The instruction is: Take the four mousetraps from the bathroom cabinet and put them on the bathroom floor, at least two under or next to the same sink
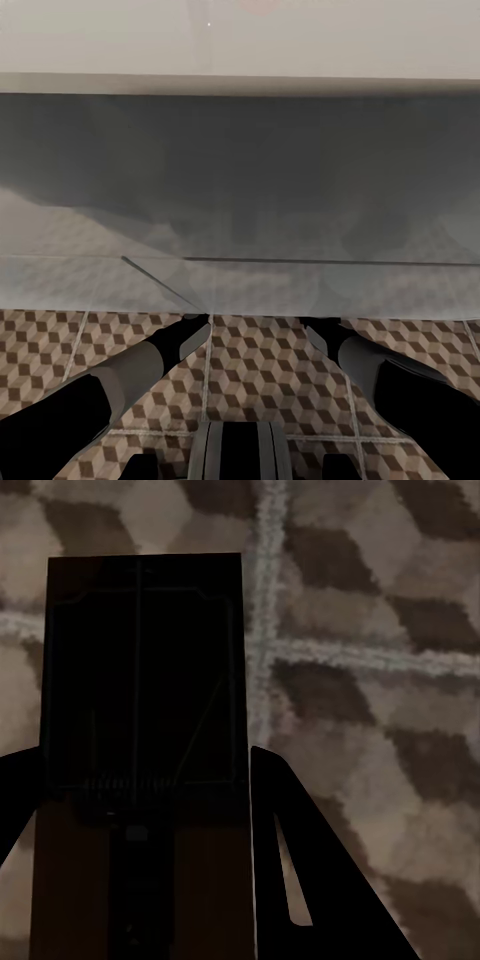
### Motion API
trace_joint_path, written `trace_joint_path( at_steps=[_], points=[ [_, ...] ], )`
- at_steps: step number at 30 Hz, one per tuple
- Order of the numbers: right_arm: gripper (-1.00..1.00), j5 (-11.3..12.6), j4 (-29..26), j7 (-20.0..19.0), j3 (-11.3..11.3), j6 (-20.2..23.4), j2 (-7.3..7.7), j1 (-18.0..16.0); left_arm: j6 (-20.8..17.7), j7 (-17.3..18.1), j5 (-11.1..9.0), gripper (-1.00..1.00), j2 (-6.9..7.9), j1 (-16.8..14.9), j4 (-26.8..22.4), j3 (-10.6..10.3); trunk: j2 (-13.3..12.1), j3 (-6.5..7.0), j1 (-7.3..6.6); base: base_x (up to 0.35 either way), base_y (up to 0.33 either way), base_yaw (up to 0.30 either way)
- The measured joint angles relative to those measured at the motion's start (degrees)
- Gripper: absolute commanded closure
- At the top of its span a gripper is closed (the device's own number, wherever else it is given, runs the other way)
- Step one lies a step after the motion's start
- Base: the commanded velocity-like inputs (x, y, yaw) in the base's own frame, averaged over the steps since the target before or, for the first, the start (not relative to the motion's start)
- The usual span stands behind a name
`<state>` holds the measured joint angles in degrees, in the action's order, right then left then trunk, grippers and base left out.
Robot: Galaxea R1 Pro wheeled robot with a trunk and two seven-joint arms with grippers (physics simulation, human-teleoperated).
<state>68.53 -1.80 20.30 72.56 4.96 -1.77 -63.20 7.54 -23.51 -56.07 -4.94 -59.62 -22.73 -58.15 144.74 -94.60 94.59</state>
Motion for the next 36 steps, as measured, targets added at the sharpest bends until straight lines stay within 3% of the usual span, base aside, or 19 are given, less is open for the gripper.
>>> trace_joint_path(
  at_steps=[36],
  points=[
    [-1.00,0.01,-0.01,0.03,0.00,-0.96,0.08,0.03,0.02,-0.07,0.00,1.00,0.00,0.00,0.03,0.00,0.00,0.00,0.00,0.000,0.000,0.000]
  ],
)
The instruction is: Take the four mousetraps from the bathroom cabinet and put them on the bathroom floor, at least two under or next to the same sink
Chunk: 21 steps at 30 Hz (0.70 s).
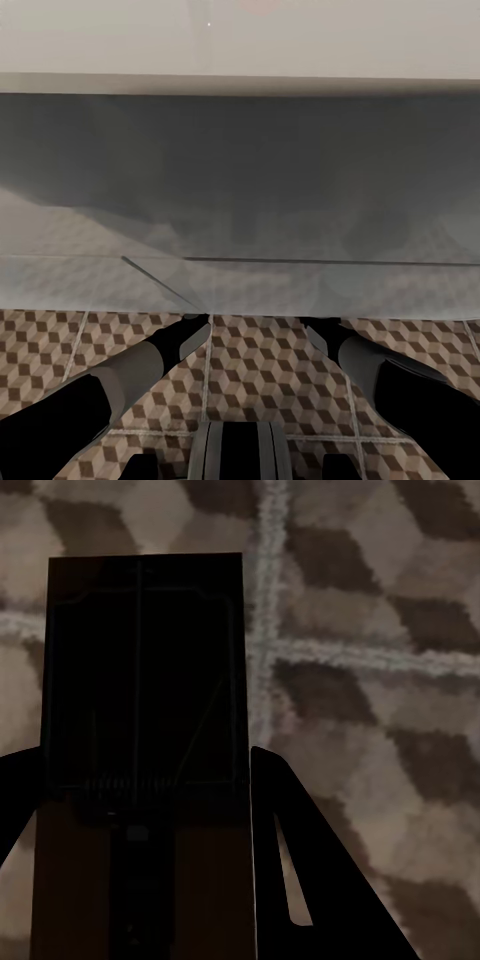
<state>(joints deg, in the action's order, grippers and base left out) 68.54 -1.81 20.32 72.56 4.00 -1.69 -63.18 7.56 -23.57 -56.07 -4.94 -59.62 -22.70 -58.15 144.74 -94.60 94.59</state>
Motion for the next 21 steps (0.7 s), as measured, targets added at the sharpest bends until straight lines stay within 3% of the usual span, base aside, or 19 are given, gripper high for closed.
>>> trace_joint_path(
  at_steps=[21],
  points=[
    [-1.00,0.04,0.00,0.41,-0.16,-0.45,-0.07,-0.08,-0.48,0.14,0.16,1.00,-0.78,-0.01,3.50,-0.17,0.00,0.00,0.00,0.000,0.000,0.000]
  ],
)
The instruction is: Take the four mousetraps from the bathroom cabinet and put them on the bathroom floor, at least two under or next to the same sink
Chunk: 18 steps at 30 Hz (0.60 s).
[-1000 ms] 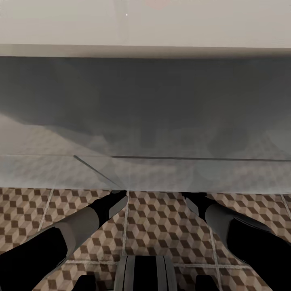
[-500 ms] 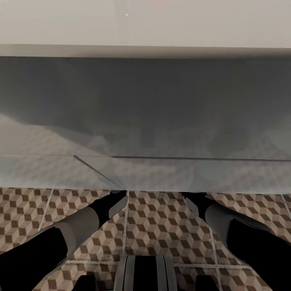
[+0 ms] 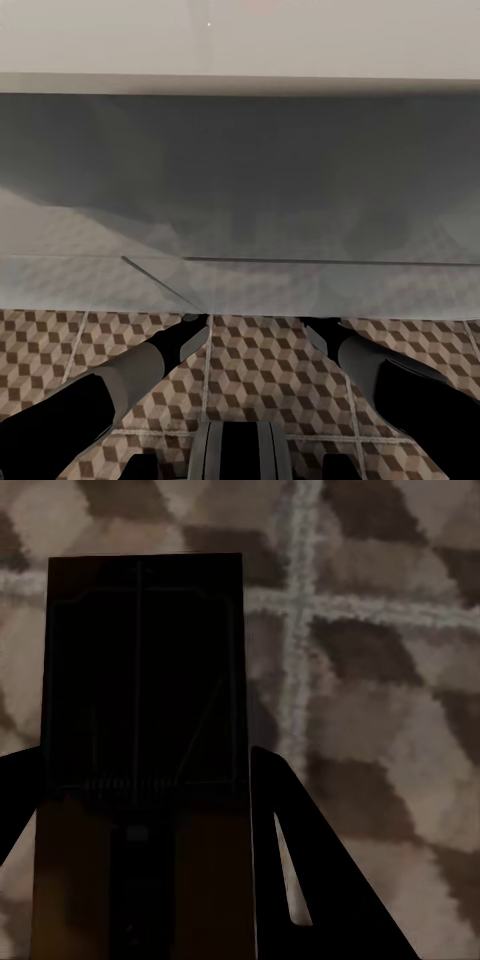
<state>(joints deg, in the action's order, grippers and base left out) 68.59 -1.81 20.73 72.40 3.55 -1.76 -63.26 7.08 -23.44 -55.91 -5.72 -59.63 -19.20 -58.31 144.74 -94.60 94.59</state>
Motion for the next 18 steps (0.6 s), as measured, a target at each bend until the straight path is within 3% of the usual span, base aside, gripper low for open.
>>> trace_joint_path(
  at_steps=[8,18],
  points=[
    [-1.00,-0.26,-0.24,0.14,-0.19,-1.99,-0.18,-0.01,-0.02,0.02,0.02,1.00,0.07,0.00,0.39,-0.09,0.00,0.01,0.00,0.000,0.000,-0.012],
    [-1.00,-0.27,-0.29,0.14,-0.20,-2.14,-0.19,0.01,-0.08,0.09,0.07,1.00,0.03,0.00,0.41,-0.10,0.00,0.25,0.00,0.000,0.000,-0.110]
  ],
)
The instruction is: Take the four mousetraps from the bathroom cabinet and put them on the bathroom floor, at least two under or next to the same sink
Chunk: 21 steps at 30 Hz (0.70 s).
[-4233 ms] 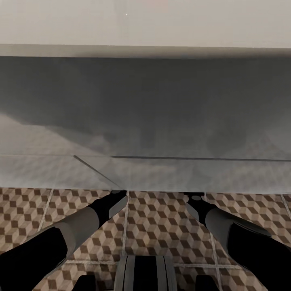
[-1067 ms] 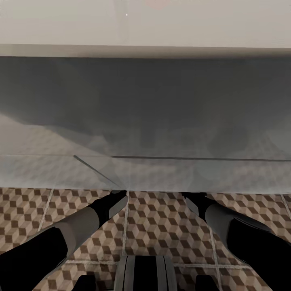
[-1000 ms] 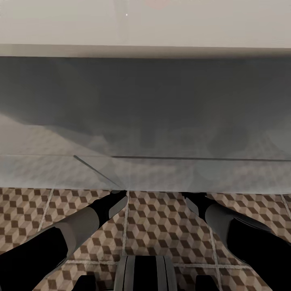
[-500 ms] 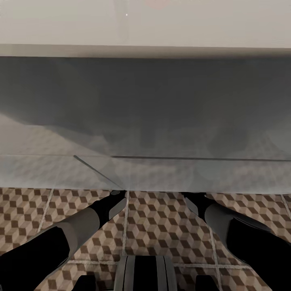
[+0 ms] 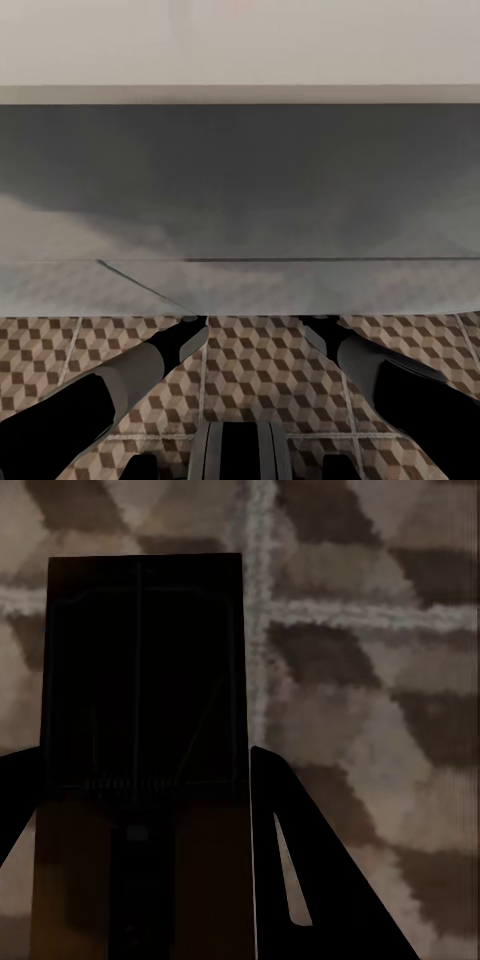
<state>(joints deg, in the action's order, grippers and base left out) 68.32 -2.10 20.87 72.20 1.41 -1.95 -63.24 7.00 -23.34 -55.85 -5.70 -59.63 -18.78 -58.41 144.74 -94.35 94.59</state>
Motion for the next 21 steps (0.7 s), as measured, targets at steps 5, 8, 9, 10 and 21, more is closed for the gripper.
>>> trace_joint_path(
  at_steps=[5,8,9,10,21],
  points=[
    [-1.00,0.00,0.01,0.00,0.00,-0.04,0.00,-0.01,0.04,0.00,0.00,1.00,0.04,0.00,0.00,0.00,0.00,0.01,0.00,0.000,0.000,-0.009],
    [-1.00,0.00,0.00,0.00,0.00,-0.05,0.00,0.03,0.05,0.00,0.01,1.00,0.05,0.00,0.00,0.00,0.00,0.01,0.00,0.000,0.000,-0.002],
    [-1.00,0.00,0.00,0.00,0.00,-0.06,0.00,0.01,0.05,0.00,-0.01,1.00,0.05,0.00,0.00,0.00,0.00,0.01,0.00,0.000,0.000,0.000],
    [-1.00,0.00,-0.01,0.00,0.00,-0.06,0.00,0.00,0.05,0.00,-0.01,1.00,0.05,0.00,0.00,0.00,0.00,0.01,0.00,0.000,0.000,0.000],
    [-1.00,-0.03,-0.01,0.00,0.00,-0.06,0.00,0.02,-0.12,0.00,-0.13,1.00,0.30,0.00,0.11,0.08,0.00,0.01,0.00,0.000,0.000,0.000]
  ],
)
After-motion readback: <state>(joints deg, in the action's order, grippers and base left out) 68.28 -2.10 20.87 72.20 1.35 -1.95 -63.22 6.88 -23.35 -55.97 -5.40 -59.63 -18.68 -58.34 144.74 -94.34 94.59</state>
